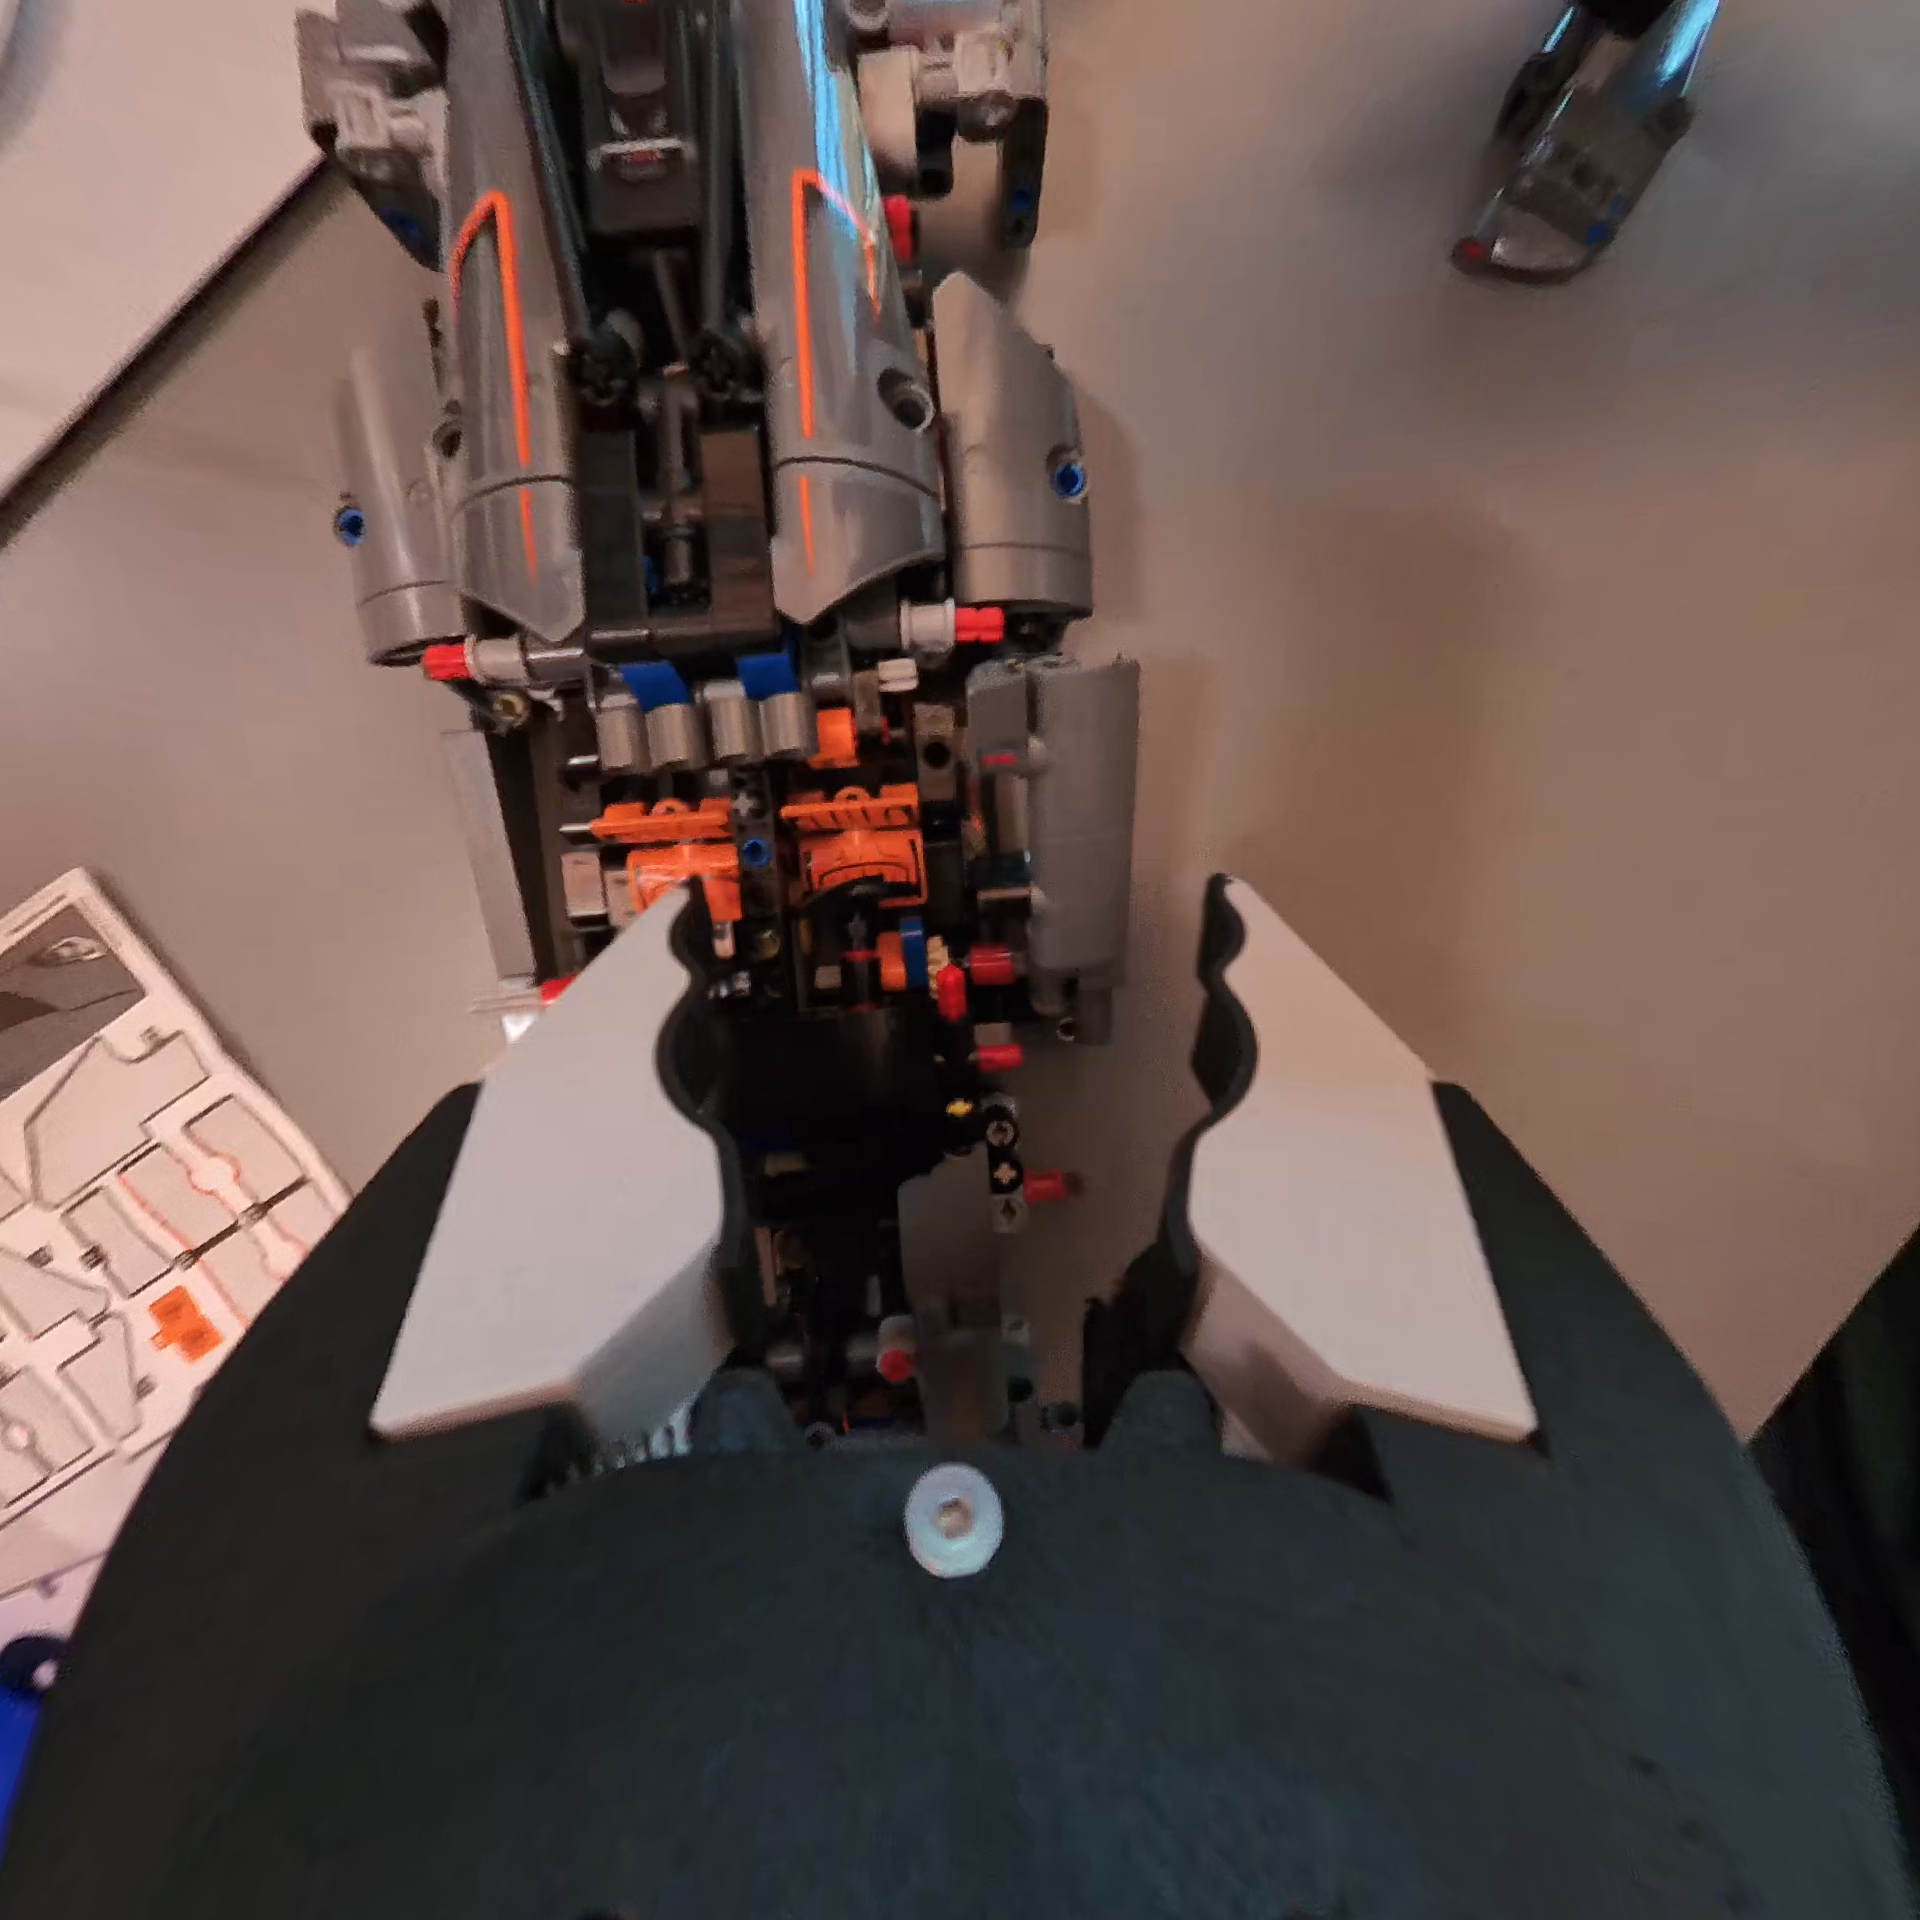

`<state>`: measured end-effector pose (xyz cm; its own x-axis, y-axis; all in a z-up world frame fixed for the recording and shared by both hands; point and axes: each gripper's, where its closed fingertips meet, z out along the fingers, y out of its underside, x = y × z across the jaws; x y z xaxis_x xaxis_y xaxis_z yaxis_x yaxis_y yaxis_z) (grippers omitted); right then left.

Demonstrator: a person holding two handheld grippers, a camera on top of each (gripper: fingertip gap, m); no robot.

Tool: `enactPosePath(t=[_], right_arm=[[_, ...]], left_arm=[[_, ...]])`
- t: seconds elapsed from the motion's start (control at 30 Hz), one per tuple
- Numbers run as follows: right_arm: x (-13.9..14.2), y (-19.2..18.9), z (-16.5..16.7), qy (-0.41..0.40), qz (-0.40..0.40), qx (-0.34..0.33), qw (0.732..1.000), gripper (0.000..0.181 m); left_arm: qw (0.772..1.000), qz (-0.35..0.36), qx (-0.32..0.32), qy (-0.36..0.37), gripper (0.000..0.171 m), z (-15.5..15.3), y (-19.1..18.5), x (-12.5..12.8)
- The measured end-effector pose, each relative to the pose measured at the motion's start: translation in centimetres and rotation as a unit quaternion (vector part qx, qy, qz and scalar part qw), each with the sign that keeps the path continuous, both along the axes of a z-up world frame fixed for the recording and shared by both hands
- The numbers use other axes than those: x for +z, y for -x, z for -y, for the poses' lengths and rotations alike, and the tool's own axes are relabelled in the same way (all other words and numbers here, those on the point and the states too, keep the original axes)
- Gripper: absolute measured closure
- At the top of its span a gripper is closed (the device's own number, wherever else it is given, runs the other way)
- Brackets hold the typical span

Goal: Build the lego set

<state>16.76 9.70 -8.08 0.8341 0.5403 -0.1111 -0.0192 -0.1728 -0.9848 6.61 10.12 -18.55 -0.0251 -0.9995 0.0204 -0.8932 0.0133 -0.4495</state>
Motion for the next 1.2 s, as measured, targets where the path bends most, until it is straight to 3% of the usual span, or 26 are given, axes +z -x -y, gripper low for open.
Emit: enactPosePath(t=[0.17,0.23,0.47,0.7,0.73,1.2], right_arm=[[0.1,0.0,0.0,0.0,-0.006,0.001,1.0,0.165],[0.1,0.2,0.0,0.0,-0.007,0.003,1.0,0.166],[-0.3,0.5,0.0,0.001,0.014,0.002,1.0,0.166],[-0.5,0.4,-0.1,0.006,0.007,0.003,1.0,0.166],[-0.5,0.5,-0.1,0.006,0.008,0.004,1.0,0.166],[-0.2,0.7,0.1,0.004,0.004,0.008,1.0,0.166]], left_arm=[[0.995,-0.046,0.011,-0.092,0.055,-2.2,3.5,0.5],[0.993,-0.068,0.012,-0.098,0.052,-2.8,4.8,0.0],[0.995,-0.081,0.017,-0.059,0.06,-2.9,5.8,-2.3],[0.996,-0.075,0.018,-0.036,0.062,-2.9,5.7,-2.1],[0.997,-0.071,0.023,-0.037,0.073,-3.2,5.6,-1.9],[0.996,-0.083,0.015,0.002,0.073,-3.2,5.7,-1.8]])
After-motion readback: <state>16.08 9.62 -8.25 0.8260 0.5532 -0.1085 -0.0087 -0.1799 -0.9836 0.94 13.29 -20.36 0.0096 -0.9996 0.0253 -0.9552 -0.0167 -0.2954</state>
